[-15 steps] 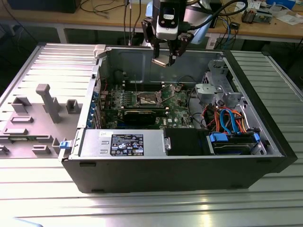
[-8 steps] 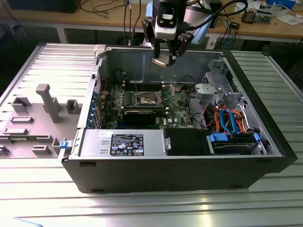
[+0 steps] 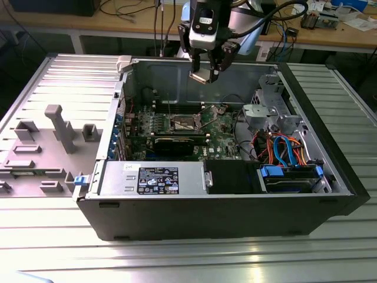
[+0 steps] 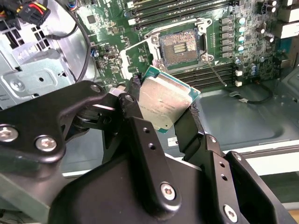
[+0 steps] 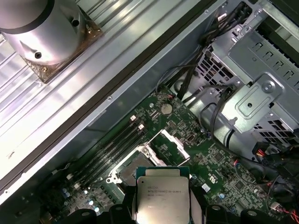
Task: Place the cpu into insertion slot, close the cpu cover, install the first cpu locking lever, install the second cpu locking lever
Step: 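Place the cpu into insertion slot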
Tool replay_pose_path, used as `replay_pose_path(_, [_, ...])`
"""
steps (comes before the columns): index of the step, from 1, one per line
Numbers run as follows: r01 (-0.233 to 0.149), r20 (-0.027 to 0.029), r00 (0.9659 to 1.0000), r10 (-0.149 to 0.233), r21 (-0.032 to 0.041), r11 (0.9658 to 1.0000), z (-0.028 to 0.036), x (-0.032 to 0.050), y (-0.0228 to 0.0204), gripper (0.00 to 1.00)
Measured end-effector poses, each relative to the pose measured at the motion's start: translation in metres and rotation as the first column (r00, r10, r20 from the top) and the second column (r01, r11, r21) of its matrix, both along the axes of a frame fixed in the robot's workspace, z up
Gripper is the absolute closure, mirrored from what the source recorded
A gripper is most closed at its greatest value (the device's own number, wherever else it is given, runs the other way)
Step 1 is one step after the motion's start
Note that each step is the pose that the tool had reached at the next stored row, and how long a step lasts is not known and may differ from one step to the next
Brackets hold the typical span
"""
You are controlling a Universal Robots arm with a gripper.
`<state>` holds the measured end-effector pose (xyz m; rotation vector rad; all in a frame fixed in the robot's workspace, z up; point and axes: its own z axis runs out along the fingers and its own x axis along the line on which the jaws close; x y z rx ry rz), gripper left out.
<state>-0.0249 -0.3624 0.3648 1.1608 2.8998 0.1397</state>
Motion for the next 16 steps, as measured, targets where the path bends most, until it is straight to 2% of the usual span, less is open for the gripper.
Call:
replay_pose_path(5, [0.002, 0.0002, 1.0000, -0.002, 0.0004, 1.0000, -0.0001, -0.0032, -0.0025, 0.46])
replay_pose_path(16, [0.005, 0.0001, 1.0000, -0.005, 0.0003, 1.0000, 0.0000, -0.0032, -0.0028, 0.46])
